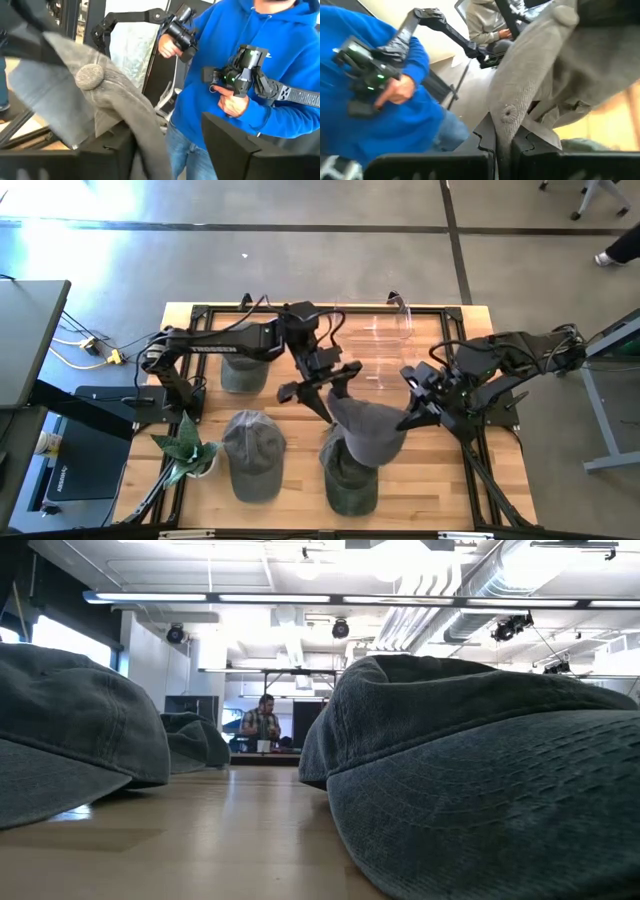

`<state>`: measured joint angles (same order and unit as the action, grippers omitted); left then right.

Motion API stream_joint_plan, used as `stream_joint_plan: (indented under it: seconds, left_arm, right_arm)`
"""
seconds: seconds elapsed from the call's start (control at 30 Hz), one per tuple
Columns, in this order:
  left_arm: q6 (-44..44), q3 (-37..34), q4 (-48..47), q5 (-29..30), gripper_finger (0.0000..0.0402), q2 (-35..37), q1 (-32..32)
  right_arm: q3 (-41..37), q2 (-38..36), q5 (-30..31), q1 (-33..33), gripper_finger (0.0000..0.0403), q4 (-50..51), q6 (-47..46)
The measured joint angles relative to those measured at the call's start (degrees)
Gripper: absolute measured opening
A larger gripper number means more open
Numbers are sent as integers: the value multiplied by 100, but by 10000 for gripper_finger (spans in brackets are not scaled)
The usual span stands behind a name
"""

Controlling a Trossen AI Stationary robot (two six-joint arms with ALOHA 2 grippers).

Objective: Pick & Place hat
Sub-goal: Put the right gray cap into the top transparent bin

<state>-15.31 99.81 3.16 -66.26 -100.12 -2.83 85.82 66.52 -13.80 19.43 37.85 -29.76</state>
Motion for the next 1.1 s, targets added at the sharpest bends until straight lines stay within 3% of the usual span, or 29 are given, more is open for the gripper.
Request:
stream_joint_plan:
  seconds: [0.17,0.27,0.47,0.67,0.9,1.1]
  left_arm:
    - [-43,0,-25,301,150,55,44]
    - [-424,0,-30,777,147,57,63]
    - [-672,-11,-79,665,190,-167,62]
    - [68,1,-357,531,207,-288,168]
    - [311,5,-967,707,179,-282,136]
    - [360,0,-918,729,144,-290,134]
  right_arm:
    - [0,0,343,23,4,7,526]
    - [0,0,430,23,4,9,812]
    - [0,0,458,23,4,11,1078]
    - [0,-146,756,25,3,7,1230]
    - [0,-356,961,25,2,-31,1230]
    - [0,-365,955,25,4,13,1230]
